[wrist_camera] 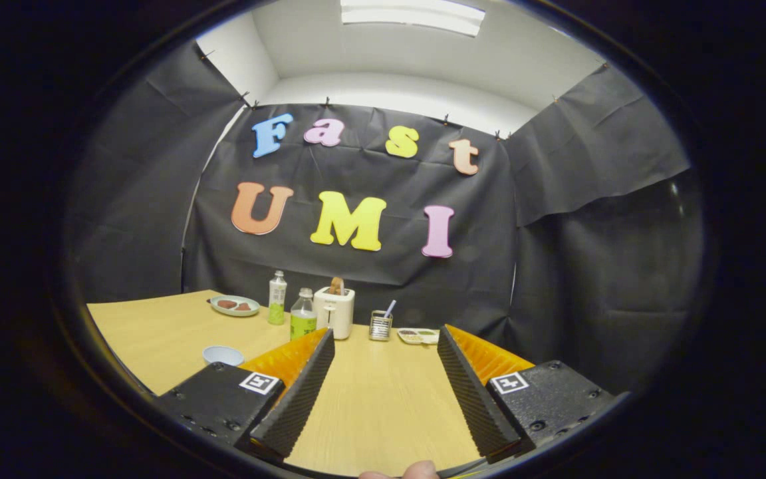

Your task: Take the bottle from table, then pour the juice into the cup, finally place the bottle on the coaster

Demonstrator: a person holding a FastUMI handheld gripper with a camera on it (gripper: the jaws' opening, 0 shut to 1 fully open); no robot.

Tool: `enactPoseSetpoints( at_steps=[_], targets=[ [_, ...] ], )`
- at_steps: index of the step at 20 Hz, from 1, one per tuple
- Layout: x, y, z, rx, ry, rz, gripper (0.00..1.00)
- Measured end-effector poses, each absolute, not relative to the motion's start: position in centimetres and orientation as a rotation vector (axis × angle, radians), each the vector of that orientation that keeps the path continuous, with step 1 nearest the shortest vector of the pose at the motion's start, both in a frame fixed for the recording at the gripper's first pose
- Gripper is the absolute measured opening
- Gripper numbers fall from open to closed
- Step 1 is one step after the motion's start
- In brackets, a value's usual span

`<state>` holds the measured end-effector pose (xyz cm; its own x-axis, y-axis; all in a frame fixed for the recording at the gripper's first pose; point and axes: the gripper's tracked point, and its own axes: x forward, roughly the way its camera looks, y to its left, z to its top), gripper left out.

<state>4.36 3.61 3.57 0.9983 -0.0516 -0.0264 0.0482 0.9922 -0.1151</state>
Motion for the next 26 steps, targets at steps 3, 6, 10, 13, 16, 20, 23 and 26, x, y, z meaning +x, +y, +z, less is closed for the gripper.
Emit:
enactPoseSetpoints(
  at_steps=[3,6,10,13,16,20,23,26],
  targets=[
    [4.6,2.7,3.7,-0.134,0.02,-0.09,1.0],
    [4.5,3.4,3.3,-0.141,0.021,-0.075,1.0],
    [4.8,3.7,2.6,-0.154,0.031,-0.069,1.0],
    [5.2,3.6,1.7,-0.115,0.055,-0.063,1.0],
    [6.0,2.4,1.3,-0.103,0.063,-0.085,1.0],
    [6.4,2.6,1.3,-0.109,0.055,-0.088,1.0],
    [6.5,2.4,1.5,-0.139,0.041,-0.101,1.0],
    [6.2,3.4,1.4,-0.11,0.047,-0.072,1.0]
  ],
)
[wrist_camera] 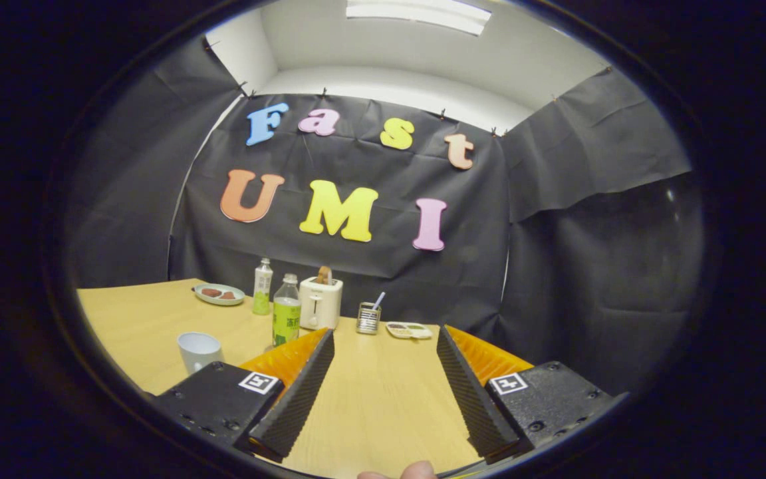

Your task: Take the bottle from table, then pour the juice into the cup, finally place the bottle on the coaster

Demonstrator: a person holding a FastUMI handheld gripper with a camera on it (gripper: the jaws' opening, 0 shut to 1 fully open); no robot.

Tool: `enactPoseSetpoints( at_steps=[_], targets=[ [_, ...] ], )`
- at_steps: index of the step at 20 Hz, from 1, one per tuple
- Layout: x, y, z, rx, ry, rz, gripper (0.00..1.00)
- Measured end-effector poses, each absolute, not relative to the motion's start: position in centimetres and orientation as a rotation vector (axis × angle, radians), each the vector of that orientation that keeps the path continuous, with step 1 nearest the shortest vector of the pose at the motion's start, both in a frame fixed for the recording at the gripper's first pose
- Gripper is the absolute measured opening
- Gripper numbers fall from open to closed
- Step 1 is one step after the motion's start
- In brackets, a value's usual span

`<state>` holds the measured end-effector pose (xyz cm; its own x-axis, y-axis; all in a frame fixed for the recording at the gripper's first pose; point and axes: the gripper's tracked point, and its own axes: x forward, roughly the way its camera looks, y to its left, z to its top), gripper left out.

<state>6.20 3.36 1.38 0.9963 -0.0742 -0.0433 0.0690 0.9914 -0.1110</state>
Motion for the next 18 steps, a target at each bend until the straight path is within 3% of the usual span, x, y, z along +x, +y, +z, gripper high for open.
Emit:
enactPoseSetpoints(
  at_steps=[18],
  targets=[
    [6.0,4.9,1.2,-0.086,0.062,-0.024,1.0]
  ],
)
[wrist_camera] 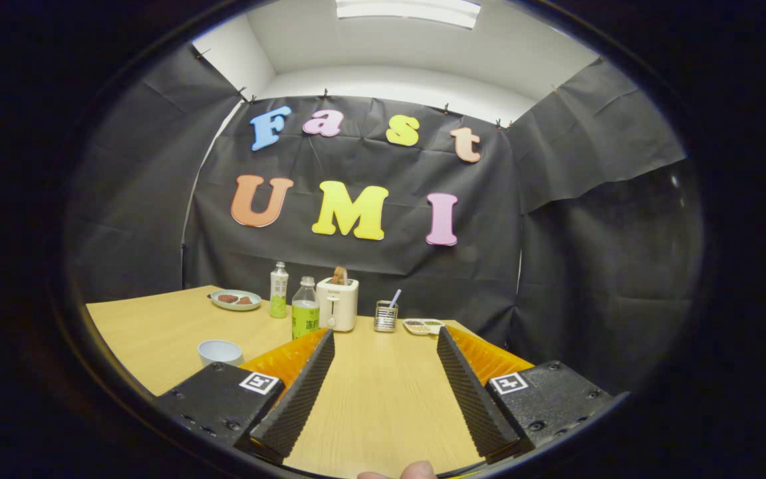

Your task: Take the bottle from table, then pour the juice into the cup, finally place the bottle on the coaster

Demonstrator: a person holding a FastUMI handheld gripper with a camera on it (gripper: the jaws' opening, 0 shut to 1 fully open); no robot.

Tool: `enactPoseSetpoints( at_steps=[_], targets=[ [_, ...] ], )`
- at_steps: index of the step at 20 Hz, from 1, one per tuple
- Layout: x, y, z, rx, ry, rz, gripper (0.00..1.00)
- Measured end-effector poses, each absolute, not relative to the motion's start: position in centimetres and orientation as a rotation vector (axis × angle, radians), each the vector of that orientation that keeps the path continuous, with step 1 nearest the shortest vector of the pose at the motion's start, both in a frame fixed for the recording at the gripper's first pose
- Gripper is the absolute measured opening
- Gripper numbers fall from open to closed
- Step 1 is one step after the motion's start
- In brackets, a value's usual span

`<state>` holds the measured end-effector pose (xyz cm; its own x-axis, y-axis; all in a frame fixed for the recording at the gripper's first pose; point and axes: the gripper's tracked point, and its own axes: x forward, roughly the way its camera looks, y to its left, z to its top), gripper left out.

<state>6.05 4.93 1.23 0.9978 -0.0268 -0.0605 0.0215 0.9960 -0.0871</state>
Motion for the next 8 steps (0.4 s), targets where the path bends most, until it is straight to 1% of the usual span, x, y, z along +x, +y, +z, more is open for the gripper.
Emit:
enactPoseSetpoints(
  at_steps=[8],
  targets=[
    [5.96,5.2,1.14,-0.088,0.066,-0.019,1.0]
  ],
)
